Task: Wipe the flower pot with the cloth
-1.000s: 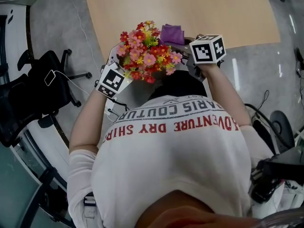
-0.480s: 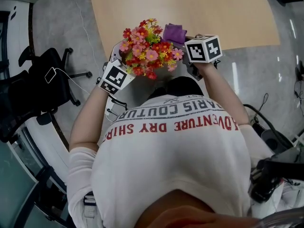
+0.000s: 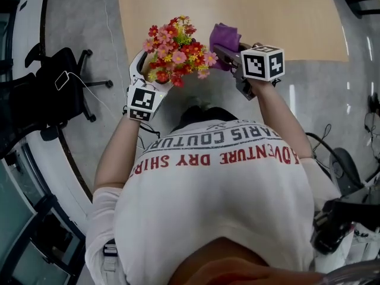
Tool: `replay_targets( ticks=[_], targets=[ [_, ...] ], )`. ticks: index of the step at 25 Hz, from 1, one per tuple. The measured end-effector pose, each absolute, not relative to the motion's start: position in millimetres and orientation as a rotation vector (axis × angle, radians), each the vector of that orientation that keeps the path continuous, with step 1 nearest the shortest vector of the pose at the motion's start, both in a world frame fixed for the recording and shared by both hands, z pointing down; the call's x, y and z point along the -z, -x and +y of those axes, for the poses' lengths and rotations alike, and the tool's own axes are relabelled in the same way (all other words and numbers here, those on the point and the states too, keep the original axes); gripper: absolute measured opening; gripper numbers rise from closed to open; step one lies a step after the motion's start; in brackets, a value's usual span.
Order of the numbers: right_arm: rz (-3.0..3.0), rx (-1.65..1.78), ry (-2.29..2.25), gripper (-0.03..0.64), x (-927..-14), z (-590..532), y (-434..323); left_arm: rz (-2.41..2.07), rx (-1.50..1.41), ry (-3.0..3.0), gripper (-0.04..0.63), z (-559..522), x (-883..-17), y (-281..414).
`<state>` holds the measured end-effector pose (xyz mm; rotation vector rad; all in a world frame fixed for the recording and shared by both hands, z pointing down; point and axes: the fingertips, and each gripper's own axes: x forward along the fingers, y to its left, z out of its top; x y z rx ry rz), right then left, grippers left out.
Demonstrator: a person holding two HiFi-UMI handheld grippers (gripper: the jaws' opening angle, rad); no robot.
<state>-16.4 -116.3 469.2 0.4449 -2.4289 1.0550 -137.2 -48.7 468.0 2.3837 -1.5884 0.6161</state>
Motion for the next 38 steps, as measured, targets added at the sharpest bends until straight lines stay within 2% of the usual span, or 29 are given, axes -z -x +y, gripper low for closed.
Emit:
replay_targets(
  ticks=[4, 18, 19, 21, 30, 38],
  targets=[
    [-2.435, -1.052, -0.434, 0.053, -461.7, -108.1, -9.3, -1.724, -0.508, -2.217, 0.554, -42.2, -464.8, 115.5],
    [-2.469, -1.031, -0.395, 0.054, -461.2, -97.7, -30.9, -2.17, -0.343, -1.782, 0.552, -57.2, -475.7, 126.9],
    [-2.472, -1.029, -0.39, 0.053, -461.2, -97.4, -30.0, -2.185, -0.341, -1.778, 0.549, -58.5, -474.3, 127.9],
    [-2.476, -1.031, -0.386, 0.053, -461.0, -97.2, -29.3, -2.206, -0.35, -1.767, 0.499, -59.5, -472.3, 130.1],
    [-2.475, -1.068, -0.355, 0.053, -464.6, -93.3, -26.9, -2.131, -0.367, -1.856, 0.492, -62.5, -469.8, 127.3],
    [-2.493, -1.1, -0.255, 0.052, -465.3, -87.0, -21.1, -1.752, -0.449, -2.284, 0.492, -61.1, -469.8, 108.8]
  ],
)
